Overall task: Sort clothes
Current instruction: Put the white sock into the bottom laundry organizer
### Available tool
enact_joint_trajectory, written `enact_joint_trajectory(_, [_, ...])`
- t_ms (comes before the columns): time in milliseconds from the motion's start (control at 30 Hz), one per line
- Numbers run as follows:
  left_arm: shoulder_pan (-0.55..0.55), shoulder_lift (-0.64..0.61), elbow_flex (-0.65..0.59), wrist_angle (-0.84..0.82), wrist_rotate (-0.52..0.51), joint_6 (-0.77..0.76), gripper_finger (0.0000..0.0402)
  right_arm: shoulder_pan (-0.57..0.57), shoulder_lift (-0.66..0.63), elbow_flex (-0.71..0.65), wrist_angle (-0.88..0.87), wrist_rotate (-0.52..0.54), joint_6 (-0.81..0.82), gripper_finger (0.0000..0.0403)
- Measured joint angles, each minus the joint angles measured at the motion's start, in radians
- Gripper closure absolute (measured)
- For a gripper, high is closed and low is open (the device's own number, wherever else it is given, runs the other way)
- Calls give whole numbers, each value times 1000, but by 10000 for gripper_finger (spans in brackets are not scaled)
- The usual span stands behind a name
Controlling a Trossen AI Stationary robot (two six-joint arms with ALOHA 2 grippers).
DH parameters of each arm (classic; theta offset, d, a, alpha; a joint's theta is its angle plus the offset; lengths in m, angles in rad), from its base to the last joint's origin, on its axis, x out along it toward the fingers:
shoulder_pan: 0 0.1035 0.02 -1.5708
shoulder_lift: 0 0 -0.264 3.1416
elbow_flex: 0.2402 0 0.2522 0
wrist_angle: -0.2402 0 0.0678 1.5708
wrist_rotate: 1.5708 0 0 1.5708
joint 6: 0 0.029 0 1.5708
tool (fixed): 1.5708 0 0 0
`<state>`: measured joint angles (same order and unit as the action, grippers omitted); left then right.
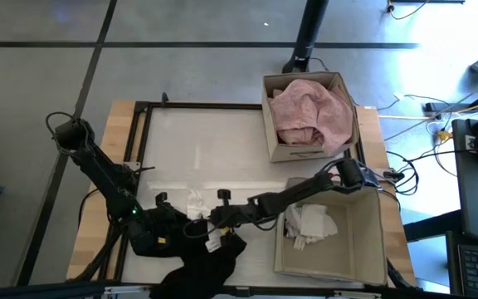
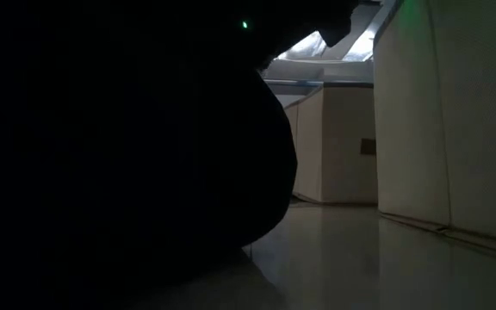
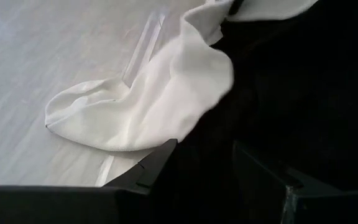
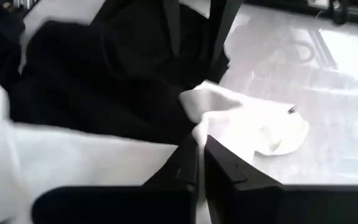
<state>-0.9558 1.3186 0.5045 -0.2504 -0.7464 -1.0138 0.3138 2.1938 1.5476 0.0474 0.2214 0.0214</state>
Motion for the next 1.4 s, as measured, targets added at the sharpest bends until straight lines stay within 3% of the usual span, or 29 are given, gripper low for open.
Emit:
enact_joint_trajectory(133, [0,0,0,2,0,-7,256,8,-41,42,-100,23,-35,377])
enact_joint_trajectory(300, [0,0,0,8,3,-22,256,46,-104,132,-319,141,-123,395])
enact_joint_trajectory(800, [0,0,0,6,3,-26,256,181,-165,585,-1005,493,-145,376])
enact_joint_trajectory(1067, [0,0,0,5,3,-25,256,263,-166,811,-1366,618,16,375])
enact_joint_trajectory(1400, [0,0,0,5,2,-27,256,388,-324,790,-1623,607,349,375])
